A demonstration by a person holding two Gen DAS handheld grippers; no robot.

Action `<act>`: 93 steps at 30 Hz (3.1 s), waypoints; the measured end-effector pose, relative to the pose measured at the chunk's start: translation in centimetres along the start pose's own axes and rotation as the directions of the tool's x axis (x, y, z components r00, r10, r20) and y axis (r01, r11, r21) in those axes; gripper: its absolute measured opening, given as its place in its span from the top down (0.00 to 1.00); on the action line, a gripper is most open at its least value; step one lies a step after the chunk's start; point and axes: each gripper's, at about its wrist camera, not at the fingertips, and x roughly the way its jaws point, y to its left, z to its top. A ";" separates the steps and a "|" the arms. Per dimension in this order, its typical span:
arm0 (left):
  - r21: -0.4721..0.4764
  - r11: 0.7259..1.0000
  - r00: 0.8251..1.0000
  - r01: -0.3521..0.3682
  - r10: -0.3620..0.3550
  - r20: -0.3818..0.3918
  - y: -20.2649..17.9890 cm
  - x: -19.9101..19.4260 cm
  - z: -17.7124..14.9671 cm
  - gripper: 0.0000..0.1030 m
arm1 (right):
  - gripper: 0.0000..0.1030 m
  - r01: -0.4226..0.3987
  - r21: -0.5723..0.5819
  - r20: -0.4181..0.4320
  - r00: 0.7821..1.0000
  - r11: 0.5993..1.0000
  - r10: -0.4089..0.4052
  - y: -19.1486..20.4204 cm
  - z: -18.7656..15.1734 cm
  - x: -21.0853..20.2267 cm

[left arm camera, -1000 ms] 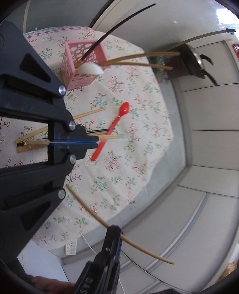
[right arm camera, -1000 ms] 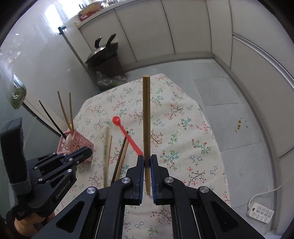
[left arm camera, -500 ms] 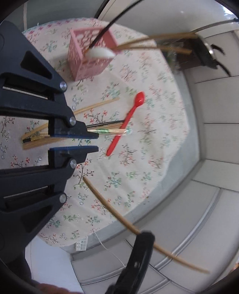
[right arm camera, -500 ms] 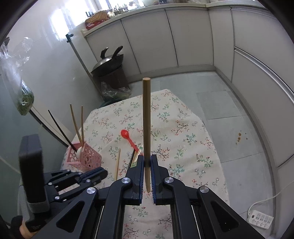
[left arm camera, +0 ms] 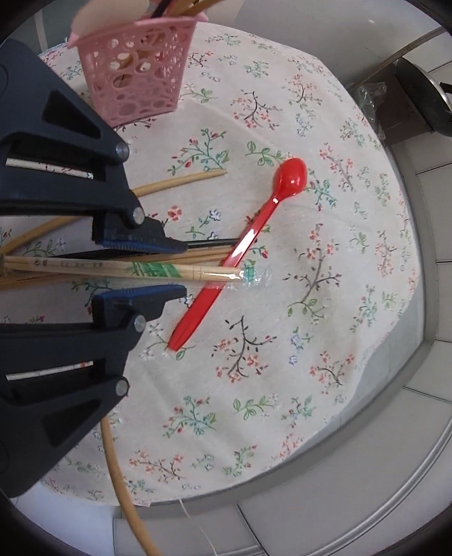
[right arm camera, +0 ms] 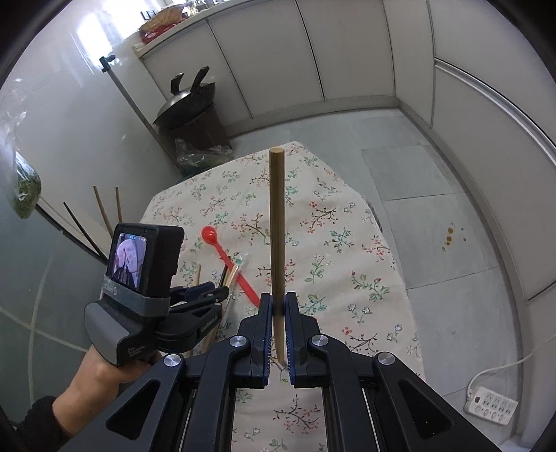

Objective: Organize utensils
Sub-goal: 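Lift the wrapped bundle with the left tool and carry it over the basket, then lower the wrapped bundle into the pink basket and open the left tool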

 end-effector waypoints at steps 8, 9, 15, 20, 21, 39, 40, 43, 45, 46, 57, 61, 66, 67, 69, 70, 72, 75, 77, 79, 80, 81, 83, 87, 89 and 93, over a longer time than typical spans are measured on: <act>0.003 1.000 1.000 0.006 -0.006 -0.003 0.0 0.6 -0.3 0.89 | 0.93 0.005 -0.001 -0.010 1.000 1.000 -0.005 -0.1 0.1 0.5; 0.004 1.000 1.000 0.007 -0.007 0.003 0.0 0.3 -0.4 0.89 | 0.94 0.009 -0.002 -0.010 1.000 1.000 -0.009 -0.1 0.1 0.5; 0.033 0.999 0.997 0.028 -0.031 0.074 0.3 -3.9 -1.9 0.89 | 0.93 0.029 -0.015 0.012 1.000 0.999 -0.029 0.5 0.0 -0.2; 0.056 0.996 0.983 0.063 -0.071 0.170 0.0 -8.5 -3.0 0.89 | 0.93 0.022 -0.016 0.045 0.999 1.000 -0.021 1.3 -0.1 -1.7; 0.060 0.996 0.976 0.072 -0.082 0.203 0.0 -10.0 -3.4 0.89 | 0.93 0.018 -0.017 0.053 0.998 1.000 -0.017 1.5 -0.1 -2.0; -0.089 0.988 0.680 0.126 -0.021 0.733 11.0 -22.4 -6.6 0.89 | 0.93 -0.087 -0.117 0.183 0.977 0.989 0.108 8.9 0.3 -6.9; -0.111 0.986 0.667 0.127 -0.003 0.745 11.8 -22.1 -6.5 0.89 | 0.93 -0.092 -0.128 0.184 0.976 0.987 0.115 9.5 0.3 -7.0; -0.171 0.978 0.625 0.116 0.062 0.778 13.9 -21.2 -6.1 0.89 | 0.93 -0.105 -0.153 0.182 0.974 0.983 0.132 10.9 0.2 -7.0; -0.207 0.973 0.595 0.101 0.108 0.797 14.9 -20.7 -5.9 0.89 | 0.93 -0.115 -0.164 0.178 0.973 0.980 0.144 11.7 0.2 -6.8; -0.230 0.969 0.589 0.089 0.135 0.796 15.3 -20.2 -5.6 0.89 | 0.93 -0.121 -0.168 0.175 0.973 0.978 0.151 12.0 0.2 -6.6; -0.372 0.928 0.565 0.039 0.286 0.774 17.1 -15.7 -5.2 0.89 | 0.93 -0.146 -0.185 0.132 0.976 0.972 0.171 14.2 0.3 -4.4; -0.380 0.925 0.557 0.020 0.305 0.772 17.0 -15.0 -5.1 0.89 | 0.93 -0.151 -0.186 0.121 0.977 0.971 0.175 14.6 0.3 -3.8; -0.364 0.931 0.575 -0.010 0.303 0.760 16.8 -14.3 -5.3 0.89 | 0.93 -0.153 -0.197 0.118 0.977 0.968 0.179 15.2 0.0 -3.5; -0.365 0.931 0.581 -0.014 0.304 0.755 16.9 -14.2 -5.3 0.89 | 0.93 -0.155 -0.198 0.117 0.977 0.968 0.180 15.4 0.0 -3.4; -0.366 0.930 0.602 -0.002 0.294 0.743 17.3 -14.1 -5.4 0.89 | 0.94 -0.157 -0.197 0.116 0.976 0.968 0.182 15.6 0.0 -3.3; -0.366 0.931 0.615 0.005 0.286 0.735 17.5 -14.0 -5.3 0.87 | 0.94 -0.158 -0.197 0.116 0.976 0.968 0.183 15.7 0.0 -3.2; -0.349 0.937 0.646 0.013 0.258 0.718 17.7 -13.9 -5.2 0.80 | 0.94 -0.160 -0.197 0.120 0.975 0.967 0.186 15.9 0.0 -3.2; -0.311 0.950 0.678 0.000 0.228 0.699 17.5 -14.4 -5.6 0.78 | 0.93 -0.167 -0.191 0.130 0.973 0.967 0.193 16.1 0.2 -3.4; -0.293 0.956 0.695 -0.008 0.216 0.686 17.4 -15.0 -6.0 0.73 | 0.93 -0.179 -0.183 0.137 0.969 0.967 0.205 16.2 0.3 -3.5; -0.292 0.956 0.723 -0.008 0.207 0.659 17.6 -15.6 -6.5 0.63 | 0.93 -0.194 -0.175 0.147 0.964 0.965 0.220 16.4 0.6 -3.6; -0.296 0.955 0.740 0.003 0.197 0.643 17.9 -15.9 -6.8 0.61 | 0.93 -0.200 -0.173 0.154 0.962 0.964 0.227 16.6 0.7 -3.7; -0.304 0.953 0.765 0.012 0.187 0.616 18.2 -16.2 -7.1 0.59 | 0.93 -0.205 -0.172 0.161 0.959 0.964 0.233 16.8 0.8 -3.8; -0.333 0.943 0.795 0.023 0.185 0.577 18.7 -16.7 -7.6 0.59 | 0.93 -0.218 -0.166 0.177 0.953 0.962 0.247 17.3 1.1 -3.9; -0.402 0.913 0.858 0.070 0.151 0.492 19.9 -17.4 -8.7 0.57 | 0.93 -0.243 -0.154 0.216 0.938 0.958 0.273 18.0 1.7 -3.9; -0.421 0.904 0.887 0.072 0.134 0.441 20.3 -17.4 -9.5 0.52 | 0.93 -0.255 -0.149 0.232 0.930 0.955 0.284 18.4 2.1 -3.7; -0.455 0.889 0.926 0.051 0.129 0.355 20.9 -17.2 -11.1 0.47 | 0.93 -0.258 -0.153 0.242 0.926 0.954 0.289 19.3 2.2 -2.8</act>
